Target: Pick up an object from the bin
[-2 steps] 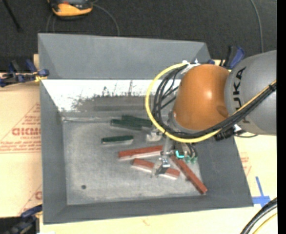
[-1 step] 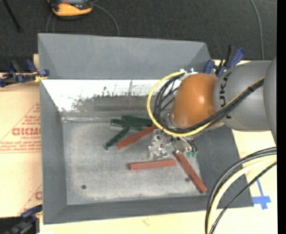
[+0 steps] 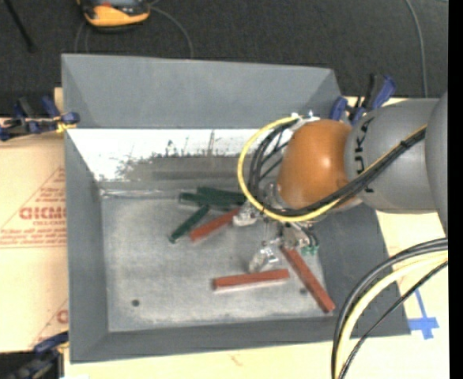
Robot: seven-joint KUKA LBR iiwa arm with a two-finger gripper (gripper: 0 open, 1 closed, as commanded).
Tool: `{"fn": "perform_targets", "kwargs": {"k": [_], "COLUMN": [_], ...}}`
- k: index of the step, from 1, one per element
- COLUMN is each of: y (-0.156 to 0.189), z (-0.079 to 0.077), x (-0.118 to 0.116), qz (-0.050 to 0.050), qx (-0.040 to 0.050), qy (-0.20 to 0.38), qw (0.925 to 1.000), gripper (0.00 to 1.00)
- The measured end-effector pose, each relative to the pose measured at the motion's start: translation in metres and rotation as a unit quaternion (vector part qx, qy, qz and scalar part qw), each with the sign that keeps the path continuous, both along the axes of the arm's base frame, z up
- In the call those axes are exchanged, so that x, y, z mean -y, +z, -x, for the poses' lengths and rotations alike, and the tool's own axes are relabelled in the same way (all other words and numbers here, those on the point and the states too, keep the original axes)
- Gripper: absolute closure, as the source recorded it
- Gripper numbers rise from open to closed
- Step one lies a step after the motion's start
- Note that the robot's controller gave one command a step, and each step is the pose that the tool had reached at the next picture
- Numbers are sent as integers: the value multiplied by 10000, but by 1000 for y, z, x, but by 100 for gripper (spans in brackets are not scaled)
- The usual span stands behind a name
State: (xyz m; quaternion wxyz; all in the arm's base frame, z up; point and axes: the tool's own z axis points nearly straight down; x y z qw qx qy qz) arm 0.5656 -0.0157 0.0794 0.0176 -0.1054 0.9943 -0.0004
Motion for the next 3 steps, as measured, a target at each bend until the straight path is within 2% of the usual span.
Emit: {"fn": "perform_targets", "kwargs": {"k": [2, 3], "y": [0, -1], "z": [1, 37], "x": [0, -4], "qz": [-1, 12], "qx": [-12, -152], "qy": [2, 256], "qw": [10000, 9996], "gripper": [0, 0]}}
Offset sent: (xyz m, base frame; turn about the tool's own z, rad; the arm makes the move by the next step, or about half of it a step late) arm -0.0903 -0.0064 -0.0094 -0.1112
